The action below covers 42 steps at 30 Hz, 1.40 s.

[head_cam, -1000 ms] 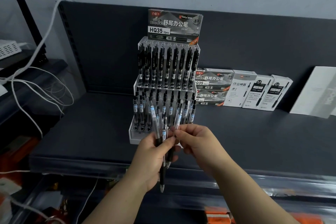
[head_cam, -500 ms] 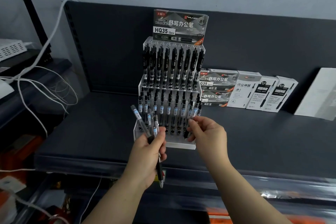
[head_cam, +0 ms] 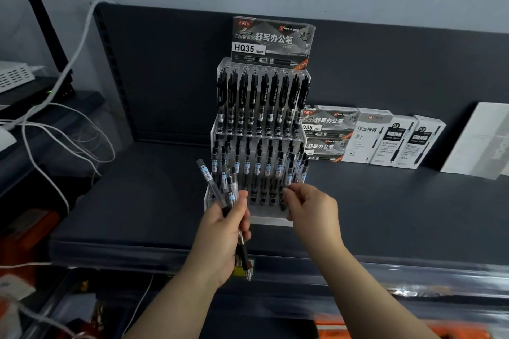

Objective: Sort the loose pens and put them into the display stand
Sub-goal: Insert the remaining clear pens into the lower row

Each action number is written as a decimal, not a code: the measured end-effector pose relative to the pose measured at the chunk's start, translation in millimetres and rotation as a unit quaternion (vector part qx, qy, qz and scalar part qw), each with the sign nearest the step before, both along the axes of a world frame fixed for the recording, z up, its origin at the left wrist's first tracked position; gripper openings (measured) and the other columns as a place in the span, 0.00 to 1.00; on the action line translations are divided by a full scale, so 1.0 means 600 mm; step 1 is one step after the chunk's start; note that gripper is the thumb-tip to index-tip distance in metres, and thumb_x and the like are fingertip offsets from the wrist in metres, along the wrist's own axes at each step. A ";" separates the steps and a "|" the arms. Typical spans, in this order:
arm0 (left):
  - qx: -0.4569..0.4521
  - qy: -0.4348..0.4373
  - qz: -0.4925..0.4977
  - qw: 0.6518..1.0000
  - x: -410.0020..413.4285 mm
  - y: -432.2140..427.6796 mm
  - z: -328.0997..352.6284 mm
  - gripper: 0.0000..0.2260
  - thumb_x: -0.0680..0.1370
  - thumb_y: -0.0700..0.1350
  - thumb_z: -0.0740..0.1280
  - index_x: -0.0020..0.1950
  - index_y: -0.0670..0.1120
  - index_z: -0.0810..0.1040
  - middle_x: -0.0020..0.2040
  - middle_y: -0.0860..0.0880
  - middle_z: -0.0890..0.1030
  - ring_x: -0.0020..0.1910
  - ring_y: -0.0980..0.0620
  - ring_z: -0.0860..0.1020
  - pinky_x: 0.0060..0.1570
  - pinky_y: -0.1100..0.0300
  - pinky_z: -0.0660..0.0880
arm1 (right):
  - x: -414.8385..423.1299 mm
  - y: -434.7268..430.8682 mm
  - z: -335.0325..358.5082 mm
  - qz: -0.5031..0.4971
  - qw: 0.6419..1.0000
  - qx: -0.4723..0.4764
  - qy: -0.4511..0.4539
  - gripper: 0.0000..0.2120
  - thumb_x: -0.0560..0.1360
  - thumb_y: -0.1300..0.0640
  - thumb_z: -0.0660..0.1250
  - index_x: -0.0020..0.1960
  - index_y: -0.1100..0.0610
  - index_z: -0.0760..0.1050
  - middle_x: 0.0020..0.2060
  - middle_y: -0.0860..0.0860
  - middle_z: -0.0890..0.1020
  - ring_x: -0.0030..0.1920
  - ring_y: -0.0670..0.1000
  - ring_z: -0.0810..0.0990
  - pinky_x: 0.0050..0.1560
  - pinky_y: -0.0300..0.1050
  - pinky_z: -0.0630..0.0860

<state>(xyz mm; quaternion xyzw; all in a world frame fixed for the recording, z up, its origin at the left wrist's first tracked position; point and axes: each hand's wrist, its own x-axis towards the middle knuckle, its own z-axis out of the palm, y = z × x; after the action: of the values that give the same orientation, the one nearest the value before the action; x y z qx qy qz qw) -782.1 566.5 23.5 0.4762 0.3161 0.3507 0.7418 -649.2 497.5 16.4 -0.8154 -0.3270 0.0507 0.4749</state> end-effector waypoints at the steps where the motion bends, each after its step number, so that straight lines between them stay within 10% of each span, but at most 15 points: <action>1: -0.002 0.000 0.001 1.000 -0.001 0.001 -0.001 0.05 0.78 0.43 0.63 0.50 0.46 0.78 0.34 0.50 0.73 0.31 0.55 0.70 0.32 0.61 0.70 | 0.000 0.001 0.001 -0.001 1.000 -0.015 -0.025 0.09 0.78 0.53 0.63 0.52 0.54 0.80 0.28 0.47 0.78 0.33 0.49 0.79 0.35 0.37 0.74; 9: -0.009 0.003 -0.011 1.000 -0.008 0.009 0.001 0.07 0.79 0.40 0.62 0.54 0.45 0.78 0.36 0.49 0.74 0.32 0.55 0.71 0.32 0.61 0.71 | -0.009 0.007 0.022 -0.026 0.964 -0.192 -0.181 0.16 0.80 0.50 0.55 0.42 0.55 0.77 0.29 0.48 0.74 0.31 0.53 0.74 0.25 0.39 0.62; 25: -0.042 -0.017 -0.031 0.998 -0.033 0.019 0.007 0.07 0.79 0.40 0.62 0.54 0.44 0.78 0.35 0.48 0.76 0.32 0.54 0.72 0.32 0.60 0.71 | -0.022 0.009 0.047 -0.021 0.948 -0.259 -0.184 0.20 0.78 0.48 0.59 0.30 0.56 0.68 0.25 0.50 0.71 0.27 0.51 0.71 0.24 0.38 0.61; 33: -0.077 -0.049 0.004 0.996 -0.048 0.031 0.012 0.06 0.79 0.41 0.62 0.53 0.43 0.78 0.42 0.46 0.84 0.43 0.49 0.81 0.41 0.55 0.76 | -0.108 0.014 0.046 0.208 0.968 -0.081 0.114 0.06 0.76 0.54 0.66 0.48 0.52 0.81 0.36 0.47 0.83 0.30 0.41 0.78 0.32 0.34 0.75; 42: -0.067 -0.051 -0.052 0.995 -0.071 0.040 0.013 0.09 0.79 0.42 0.61 0.56 0.44 0.78 0.51 0.48 0.84 0.53 0.48 0.81 0.40 0.52 0.78 | -0.130 0.033 0.030 0.254 0.943 -0.057 0.208 0.07 0.77 0.57 0.63 0.48 0.55 0.80 0.34 0.55 0.79 0.32 0.48 0.74 0.35 0.42 0.72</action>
<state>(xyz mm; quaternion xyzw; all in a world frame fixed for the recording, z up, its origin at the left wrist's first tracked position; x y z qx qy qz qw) -824.5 590.6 31.1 0.4225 0.2754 0.3131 0.8048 -727.4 517.1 34.6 -0.7024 -0.4133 0.3567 0.4568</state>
